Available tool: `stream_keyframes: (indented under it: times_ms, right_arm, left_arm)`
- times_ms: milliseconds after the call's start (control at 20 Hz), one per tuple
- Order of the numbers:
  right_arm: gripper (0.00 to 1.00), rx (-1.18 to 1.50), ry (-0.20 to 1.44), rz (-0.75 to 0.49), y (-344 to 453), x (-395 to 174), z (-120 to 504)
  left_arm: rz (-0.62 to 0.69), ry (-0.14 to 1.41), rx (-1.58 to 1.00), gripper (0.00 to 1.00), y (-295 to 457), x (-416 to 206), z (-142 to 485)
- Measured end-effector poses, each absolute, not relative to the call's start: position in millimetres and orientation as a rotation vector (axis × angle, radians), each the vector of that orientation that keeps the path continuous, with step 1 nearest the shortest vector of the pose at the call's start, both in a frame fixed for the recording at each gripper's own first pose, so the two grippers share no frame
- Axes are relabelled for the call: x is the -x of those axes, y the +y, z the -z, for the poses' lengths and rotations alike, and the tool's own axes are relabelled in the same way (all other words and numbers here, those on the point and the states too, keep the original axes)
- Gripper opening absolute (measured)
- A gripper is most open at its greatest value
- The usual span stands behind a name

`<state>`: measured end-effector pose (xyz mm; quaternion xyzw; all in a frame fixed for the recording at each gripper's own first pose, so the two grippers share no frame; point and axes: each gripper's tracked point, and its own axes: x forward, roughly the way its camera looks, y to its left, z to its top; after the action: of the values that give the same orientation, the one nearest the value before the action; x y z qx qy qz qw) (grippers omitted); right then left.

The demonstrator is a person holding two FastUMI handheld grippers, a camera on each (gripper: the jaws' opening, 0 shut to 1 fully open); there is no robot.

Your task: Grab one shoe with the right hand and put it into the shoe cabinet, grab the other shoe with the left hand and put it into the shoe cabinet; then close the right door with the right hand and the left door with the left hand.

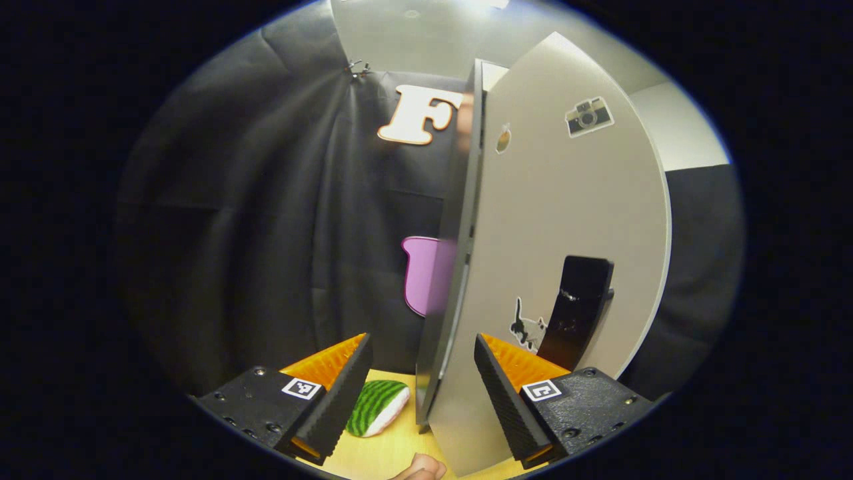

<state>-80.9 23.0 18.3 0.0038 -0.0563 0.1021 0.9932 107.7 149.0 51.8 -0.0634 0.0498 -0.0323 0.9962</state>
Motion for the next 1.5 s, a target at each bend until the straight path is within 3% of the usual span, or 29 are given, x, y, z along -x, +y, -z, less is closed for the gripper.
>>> stream_keyframes:
  times_ms: [200, 250, 350, 500, 550, 750, 800, 850, 900, 950, 1000, 1100, 1150, 1500]
  right_arm:
    - [0.98, -0.012, -0.113, -0.197, 16, 81, -17]
    - [0.98, -0.01, -0.114, -0.195, 15, 81, -18]
    - [0.98, -0.012, -0.116, -0.196, 13, 82, -16]
    - [0.98, -0.013, -0.111, -0.207, 17, 82, -12]
    - [0.98, -0.012, -0.107, -0.21, 18, 81, -10]
    - [0.98, -0.011, -0.091, -0.214, 18, 81, -1]
    - [0.98, -0.014, -0.09, -0.211, 12, 79, 1]
    - [0.98, -0.016, -0.091, -0.206, 11, 79, 1]
    - [0.98, -0.015, -0.089, -0.201, 9, 79, 2]
    - [0.98, -0.015, -0.086, -0.196, 7, 79, 3]
    - [0.98, -0.017, -0.083, -0.192, 3, 79, 5]
    - [0.98, -0.027, -0.081, -0.183, -4, 78, 6]
    - [0.98, -0.031, -0.085, -0.179, -7, 80, 5]
    - [0.97, -0.04, -0.104, -0.155, -20, 85, -3]
  left_arm:
    - [0.091, 0.08, 0.092, 0.94, 133, -113, -56]
    - [0.09, 0.079, 0.088, 0.99, 132, -114, -56]
    - [0.091, 0.077, 0.083, 0.92, 124, -116, -57]
    - [0.103, 0.084, 0.101, 0.99, 111, -119, -55]
    - [0.116, 0.091, 0.107, 0.94, 104, -120, -52]
    - [0.169, 0.153, 0.097, 0.94, 68, -122, -35]
    - [0.187, 0.158, 0.103, 0.89, 59, -124, -34]
    - [0.21, 0.156, 0.115, 0.94, 49, -127, -33]
    - [0.237, 0.158, 0.123, 0.89, 36, -129, -33]
    - [0.262, 0.16, 0.136, 0.94, 23, -130, -33]
    - [0.291, 0.172, 0.133, 0.91, 11, -132, -32]
    - [0.282, 0.183, 0.092, 0.96, 2, -129, -29]
    - [0.278, 0.174, 0.073, 0.93, 0, -126, -32]
    - [0.28, 0.149, 0.067, 0.96, -4, -99, -45]
